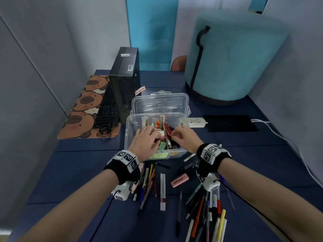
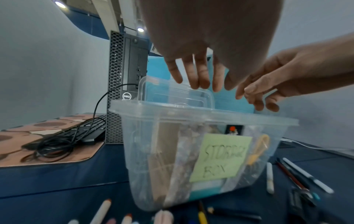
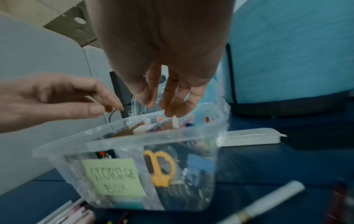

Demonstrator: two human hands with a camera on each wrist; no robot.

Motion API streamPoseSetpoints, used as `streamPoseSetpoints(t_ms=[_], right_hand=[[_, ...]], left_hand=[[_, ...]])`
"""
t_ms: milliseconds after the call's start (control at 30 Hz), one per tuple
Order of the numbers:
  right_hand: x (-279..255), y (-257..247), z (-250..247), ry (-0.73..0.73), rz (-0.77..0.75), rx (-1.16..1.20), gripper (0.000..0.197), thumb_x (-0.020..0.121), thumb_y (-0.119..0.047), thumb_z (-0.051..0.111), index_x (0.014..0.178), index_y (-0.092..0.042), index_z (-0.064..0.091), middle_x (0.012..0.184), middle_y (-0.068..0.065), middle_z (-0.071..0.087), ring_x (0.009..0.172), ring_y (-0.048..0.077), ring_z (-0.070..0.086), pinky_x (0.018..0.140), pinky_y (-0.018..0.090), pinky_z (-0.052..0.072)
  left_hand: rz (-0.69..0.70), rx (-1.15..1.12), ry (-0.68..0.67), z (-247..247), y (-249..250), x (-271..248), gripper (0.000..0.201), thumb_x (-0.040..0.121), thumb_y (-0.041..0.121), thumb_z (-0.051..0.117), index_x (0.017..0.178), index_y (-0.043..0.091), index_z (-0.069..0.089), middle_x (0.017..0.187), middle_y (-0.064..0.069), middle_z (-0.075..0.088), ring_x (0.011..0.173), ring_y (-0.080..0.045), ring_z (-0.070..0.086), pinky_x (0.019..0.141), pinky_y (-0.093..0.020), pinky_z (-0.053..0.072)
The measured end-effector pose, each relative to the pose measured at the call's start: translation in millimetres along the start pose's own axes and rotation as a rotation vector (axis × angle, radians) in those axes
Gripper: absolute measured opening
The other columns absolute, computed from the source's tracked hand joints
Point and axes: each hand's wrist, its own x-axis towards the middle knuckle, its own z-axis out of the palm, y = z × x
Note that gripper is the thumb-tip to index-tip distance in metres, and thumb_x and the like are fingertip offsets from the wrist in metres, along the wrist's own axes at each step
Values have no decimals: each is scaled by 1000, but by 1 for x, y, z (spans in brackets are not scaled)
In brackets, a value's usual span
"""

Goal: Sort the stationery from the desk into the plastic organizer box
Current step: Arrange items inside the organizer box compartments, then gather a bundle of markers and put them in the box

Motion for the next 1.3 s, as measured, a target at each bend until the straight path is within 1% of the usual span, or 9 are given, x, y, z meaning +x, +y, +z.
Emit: streamPoseSetpoints(t_ms=[200, 400, 533, 667, 800, 867, 1100, 1233, 1300], right_hand=[[-70, 47, 11, 180, 256, 269, 4, 92, -17, 58, 90, -16, 62, 77, -5, 60, 73, 15, 56, 70, 29, 46], [-143, 91, 27, 306, 500, 46, 6, 93, -19, 53, 98, -20, 56, 99, 2, 54, 99, 25, 53, 81, 33, 39], [-186, 109, 37, 205, 831, -63, 56, 93, -43, 49, 143, -23, 32, 148, 7, 29, 136, 30, 26, 106, 52, 29], [-197, 110, 60, -15, 1012, 90, 91, 87, -69, 43, 153, -26, -2, 160, 8, -13, 146, 33, -7, 114, 59, 12], [-183, 86, 98, -194, 1002, 123, 97, 85, -73, 40, 150, -31, -16, 157, 8, -27, 145, 38, -17, 115, 60, 4], [-173, 71, 107, -188, 988, 113, 96, 87, -69, 43, 150, -29, -17, 157, 8, -26, 145, 38, -16, 115, 60, 4], [-147, 44, 113, -240, 867, 50, 89, 94, -50, 46, 152, -23, -16, 157, 9, -25, 146, 36, -13, 116, 58, 5], [-122, 46, 102, -126, 741, -85, 68, 98, -38, 42, 153, -25, 5, 160, 6, -11, 147, 33, -9, 114, 62, 6], [-104, 55, 90, -71, 582, -219, 58, 97, -25, 43, 150, -28, 20, 159, 7, 5, 146, 33, 0, 113, 62, 11]], left_hand=[[176, 69, 37, 26, 45, -31, 30, 91, 28, 36, 111, 17, 56, 106, -2, 53, 94, -18, 52, 82, -33, 48], [181, -6, -243, 54, 58, -64, 24, 95, 26, 35, 108, 17, 54, 103, -1, 57, 93, -22, 58, 76, -34, 45], [-26, 239, -360, 66, 47, -85, 32, 94, 36, 39, 122, 22, 46, 122, -2, 49, 113, -25, 46, 95, -40, 37], [-452, 249, -314, 71, 24, -101, 48, 94, 52, 34, 132, 24, 41, 135, -5, 44, 127, -29, 39, 103, -54, 30], [-893, 73, -515, 78, -4, -118, 73, 94, 62, 22, 152, 28, -6, 159, -9, -2, 143, -41, 6, 106, -65, 20], [-954, 44, -567, 89, -16, -127, 81, 91, 68, 19, 151, 24, -14, 159, -13, -8, 142, -45, 7, 110, -61, 21], [-861, 71, -606, 103, -7, -137, 77, 96, 55, 23, 151, 12, -10, 156, -20, -6, 141, -44, 9, 113, -54, 23], [-811, 117, -711, 98, 8, -133, 67, 97, 48, 19, 152, 18, -3, 157, -15, -7, 140, -42, 9, 109, -55, 28], [-801, 202, -687, 76, 24, -123, 60, 99, 44, 23, 150, 16, 12, 155, -11, 11, 137, -36, 25, 101, -51, 35]])
